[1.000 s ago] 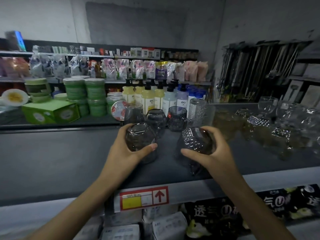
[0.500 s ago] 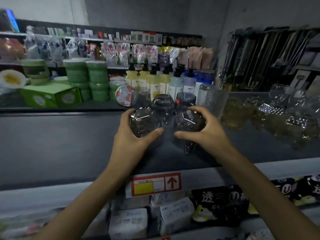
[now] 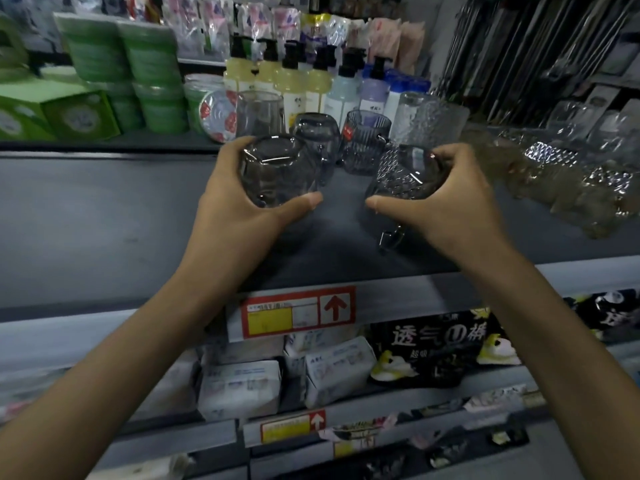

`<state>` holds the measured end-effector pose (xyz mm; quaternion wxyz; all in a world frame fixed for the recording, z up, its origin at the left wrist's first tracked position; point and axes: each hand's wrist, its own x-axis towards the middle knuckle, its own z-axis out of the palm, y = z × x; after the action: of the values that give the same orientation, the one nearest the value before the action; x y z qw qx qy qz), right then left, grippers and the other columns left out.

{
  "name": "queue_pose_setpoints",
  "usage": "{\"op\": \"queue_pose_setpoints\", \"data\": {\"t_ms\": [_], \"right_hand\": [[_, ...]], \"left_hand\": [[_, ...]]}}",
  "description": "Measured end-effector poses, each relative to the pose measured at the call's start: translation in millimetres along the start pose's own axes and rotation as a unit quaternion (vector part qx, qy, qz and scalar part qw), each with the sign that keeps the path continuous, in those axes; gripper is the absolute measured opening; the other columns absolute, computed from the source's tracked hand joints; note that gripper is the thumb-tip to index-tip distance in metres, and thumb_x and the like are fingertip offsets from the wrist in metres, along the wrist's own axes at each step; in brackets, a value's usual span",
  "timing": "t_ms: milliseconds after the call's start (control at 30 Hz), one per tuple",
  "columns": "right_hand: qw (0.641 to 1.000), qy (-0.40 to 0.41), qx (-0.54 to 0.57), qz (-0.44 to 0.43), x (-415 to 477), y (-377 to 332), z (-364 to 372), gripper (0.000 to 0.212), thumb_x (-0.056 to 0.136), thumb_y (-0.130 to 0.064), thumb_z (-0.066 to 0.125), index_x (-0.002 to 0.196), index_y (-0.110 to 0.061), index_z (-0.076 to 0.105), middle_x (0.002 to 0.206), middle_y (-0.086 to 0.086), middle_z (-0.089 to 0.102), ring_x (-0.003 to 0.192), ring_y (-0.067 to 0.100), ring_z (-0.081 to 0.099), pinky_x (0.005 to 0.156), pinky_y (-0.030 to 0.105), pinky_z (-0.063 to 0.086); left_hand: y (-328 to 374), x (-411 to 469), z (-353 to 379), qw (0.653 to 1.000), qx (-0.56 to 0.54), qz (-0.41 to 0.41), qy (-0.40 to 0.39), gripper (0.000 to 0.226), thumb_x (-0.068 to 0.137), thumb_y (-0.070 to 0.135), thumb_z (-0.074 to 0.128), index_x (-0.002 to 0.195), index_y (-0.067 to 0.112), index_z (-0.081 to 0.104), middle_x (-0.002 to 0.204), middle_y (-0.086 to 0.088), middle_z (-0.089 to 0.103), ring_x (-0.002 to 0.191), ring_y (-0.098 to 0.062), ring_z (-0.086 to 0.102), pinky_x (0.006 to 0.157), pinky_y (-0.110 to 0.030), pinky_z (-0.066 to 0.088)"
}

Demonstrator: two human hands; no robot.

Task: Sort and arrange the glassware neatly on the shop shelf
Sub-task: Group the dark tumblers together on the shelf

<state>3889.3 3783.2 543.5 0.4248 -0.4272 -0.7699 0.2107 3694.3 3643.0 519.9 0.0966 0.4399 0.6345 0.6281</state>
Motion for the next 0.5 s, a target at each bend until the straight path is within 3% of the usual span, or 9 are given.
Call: {"op": "queue_pose_setpoints", "data": {"t_ms": [200,300,400,500], "right_hand": [[1.000,-0.006,0.021,-0.003,-3,13,-18,0.087,0.051,-0.049,0.097,0.117,-0.025,0.047,0.119,-0.004,0.059,0.103,0.011,0.058,0.076,0.016,0.044],[0.997,-0.010,0.072,-0.004,-5,19,-24,0.085,0.050,-0.047,0.098,0.118,-0.022,0.053,0.115,-0.004,0.065,0.096,0.007,0.064,0.077,0.016,0.051],[0.993,-0.010,0.119,-0.011,-11,23,-32,0.074,0.057,-0.038,0.098,0.117,-0.022,0.057,0.103,-0.014,0.066,0.082,-0.013,0.062,0.069,0.004,0.046],[0.982,-0.034,0.185,-0.006,-16,28,-43,0.062,0.065,-0.028,0.095,0.118,-0.019,0.063,0.097,-0.013,0.072,0.079,-0.011,0.067,0.067,0.006,0.048]], "left_hand": [[10,2,2,0.999,0.006,-0.016,-0.052,0.086,0.060,0.036,0.097,0.134,0.032,0.051,0.119,0.009,0.072,0.106,-0.005,0.070,0.099,-0.035,0.057],[23,4,7,0.996,-0.027,-0.043,-0.079,0.089,0.054,0.036,0.093,0.133,0.030,0.054,0.115,0.008,0.074,0.103,-0.005,0.072,0.095,-0.033,0.059],[35,10,15,0.990,-0.043,-0.060,-0.117,0.088,0.057,0.039,0.091,0.137,0.028,0.057,0.111,0.009,0.076,0.102,-0.006,0.073,0.091,-0.035,0.061],[44,11,28,0.989,-0.020,-0.038,-0.142,0.080,0.066,0.041,0.087,0.137,0.026,0.055,0.110,0.013,0.076,0.098,-0.003,0.073,0.080,-0.028,0.061]]}}
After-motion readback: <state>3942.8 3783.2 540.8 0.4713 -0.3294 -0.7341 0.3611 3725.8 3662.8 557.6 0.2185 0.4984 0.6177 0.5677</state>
